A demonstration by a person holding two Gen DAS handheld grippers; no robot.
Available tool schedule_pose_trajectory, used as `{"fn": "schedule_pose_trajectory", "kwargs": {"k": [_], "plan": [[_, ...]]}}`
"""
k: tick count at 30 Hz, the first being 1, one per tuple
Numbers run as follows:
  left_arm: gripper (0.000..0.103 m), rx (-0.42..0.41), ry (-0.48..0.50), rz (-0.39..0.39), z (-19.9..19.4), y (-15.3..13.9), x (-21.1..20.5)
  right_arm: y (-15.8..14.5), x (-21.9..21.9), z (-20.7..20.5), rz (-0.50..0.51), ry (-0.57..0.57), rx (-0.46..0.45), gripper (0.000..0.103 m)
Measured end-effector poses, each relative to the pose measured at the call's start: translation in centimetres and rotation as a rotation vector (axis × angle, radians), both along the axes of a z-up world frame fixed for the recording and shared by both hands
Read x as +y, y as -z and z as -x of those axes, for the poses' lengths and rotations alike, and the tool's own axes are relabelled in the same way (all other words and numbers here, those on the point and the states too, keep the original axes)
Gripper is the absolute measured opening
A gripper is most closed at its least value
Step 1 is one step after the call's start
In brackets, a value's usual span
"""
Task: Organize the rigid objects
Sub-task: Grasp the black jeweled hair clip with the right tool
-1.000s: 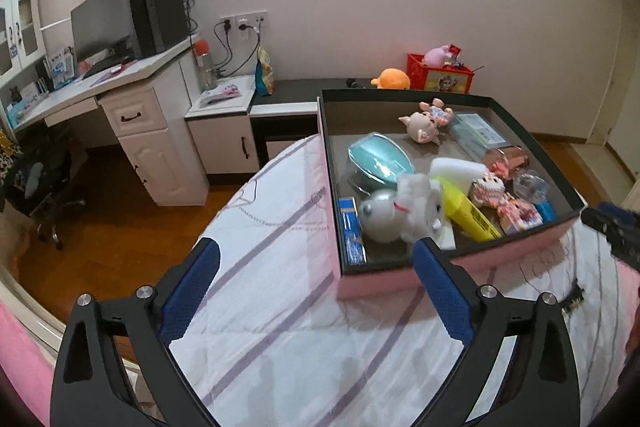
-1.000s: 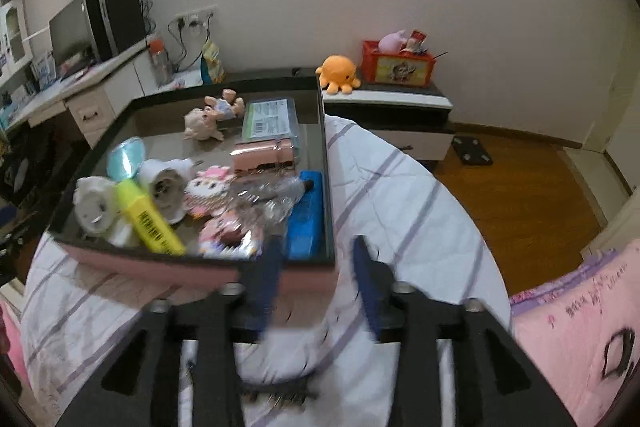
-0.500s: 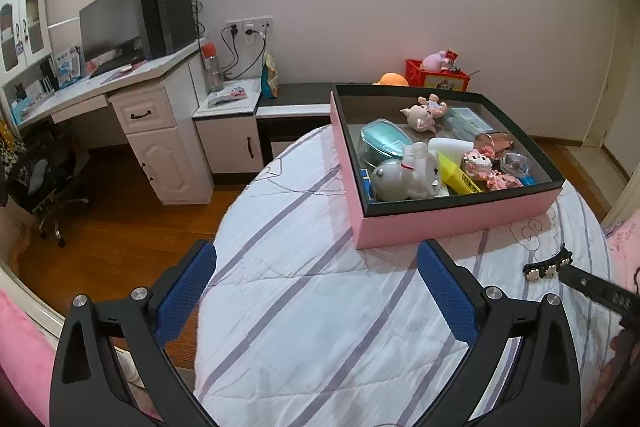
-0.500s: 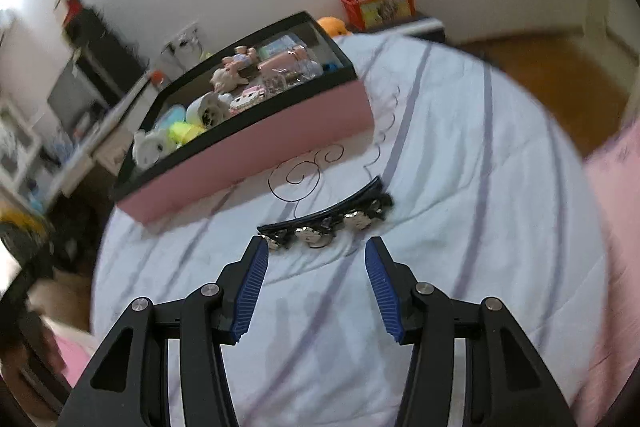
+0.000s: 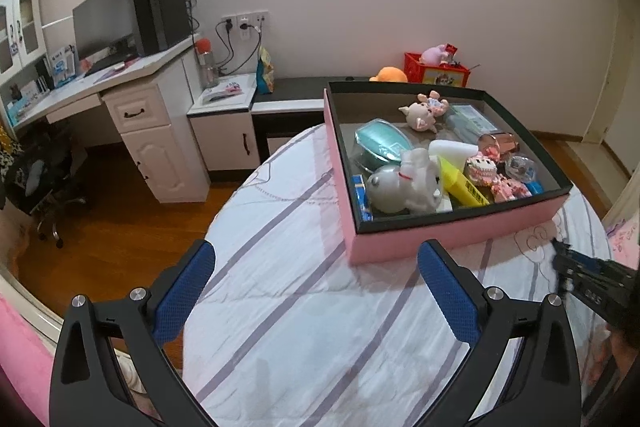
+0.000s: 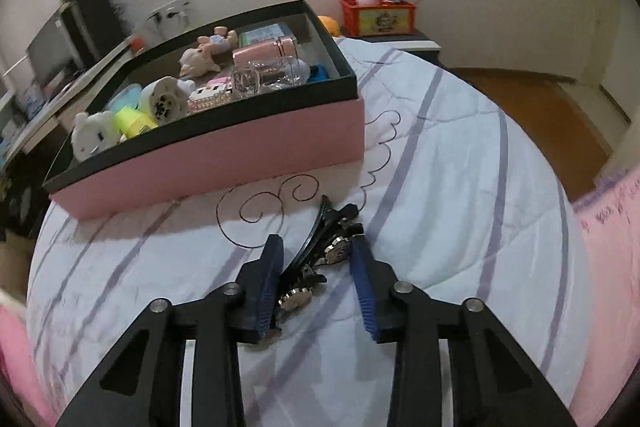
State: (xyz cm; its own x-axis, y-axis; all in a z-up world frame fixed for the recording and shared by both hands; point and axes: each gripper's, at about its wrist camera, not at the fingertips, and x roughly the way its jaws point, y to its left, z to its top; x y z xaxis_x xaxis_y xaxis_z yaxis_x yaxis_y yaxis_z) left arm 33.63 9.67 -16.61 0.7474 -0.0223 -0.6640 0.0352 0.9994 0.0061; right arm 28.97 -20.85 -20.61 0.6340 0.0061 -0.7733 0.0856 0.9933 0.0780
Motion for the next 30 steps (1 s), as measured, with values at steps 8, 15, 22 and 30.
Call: {"fn": "schedule_pose_trajectory", "kwargs": {"k": [8, 15, 22, 30], "plan": [[0.09, 0.073, -0.061, 0.007, -4.9, 1.6, -0.3, -0.1, -3.7, -1.5, 0.14, -0.037, -0.001, 0.027], [0.033, 0.149, -0.007, -0.009, -8.4, 3.1, -1.7, 0.1, -5.0, -3.4, 0.167, -0.076, 0.013, 0.025], [0.008, 0.166, 0.036, -0.06, -9.1, 3.5, -3.4, 0.0, -6.2, -4.6, 0.165, -0.086, -0.008, 0.025], [0.008, 0.164, 0.034, -0.069, -9.0, 3.4, -3.3, -0.7, -7.6, -6.5, 0.112, -0.096, -0.058, 0.024]]}}
